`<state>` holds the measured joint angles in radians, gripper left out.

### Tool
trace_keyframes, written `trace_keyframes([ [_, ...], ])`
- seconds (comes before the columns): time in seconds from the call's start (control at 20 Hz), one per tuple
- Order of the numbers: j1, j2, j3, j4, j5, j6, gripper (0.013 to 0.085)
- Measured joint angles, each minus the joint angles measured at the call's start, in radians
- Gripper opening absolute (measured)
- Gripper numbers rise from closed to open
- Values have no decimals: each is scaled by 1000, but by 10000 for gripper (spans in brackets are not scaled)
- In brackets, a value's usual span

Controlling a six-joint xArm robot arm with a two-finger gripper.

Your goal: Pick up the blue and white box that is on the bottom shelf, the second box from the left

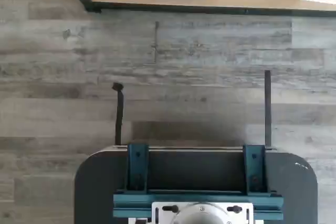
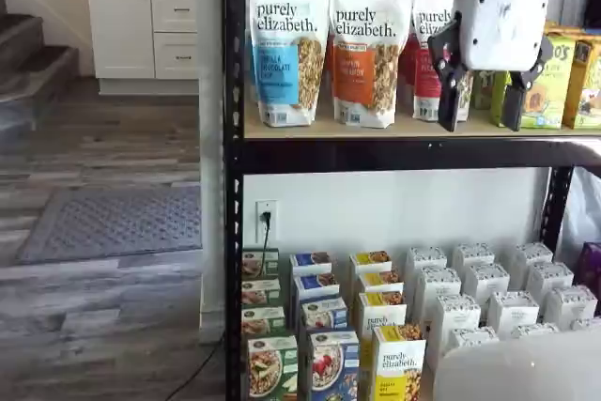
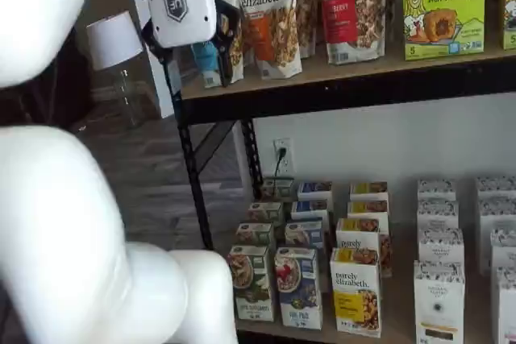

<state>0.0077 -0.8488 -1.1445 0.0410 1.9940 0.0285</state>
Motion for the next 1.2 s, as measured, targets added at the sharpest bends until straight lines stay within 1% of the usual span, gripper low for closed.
trace_keyframes([
  [0.05,-12,-8,8,13,-13,-8,850],
  [0.1,-53,-34,31,55,-52,-31,850],
  [0.15,-71,-45,41,75,-71,-44,850],
  [0.25,-85,-49,46,87,-82,-56,850],
  [0.35,-92,-50,48,87,-85,-63,850],
  [0.7,-99,-40,74,77,-106,-76,850],
  [0.85,-90,-33,102,74,-131,-71,850],
  [1.2,-54,-13,216,66,-248,-48,850],
])
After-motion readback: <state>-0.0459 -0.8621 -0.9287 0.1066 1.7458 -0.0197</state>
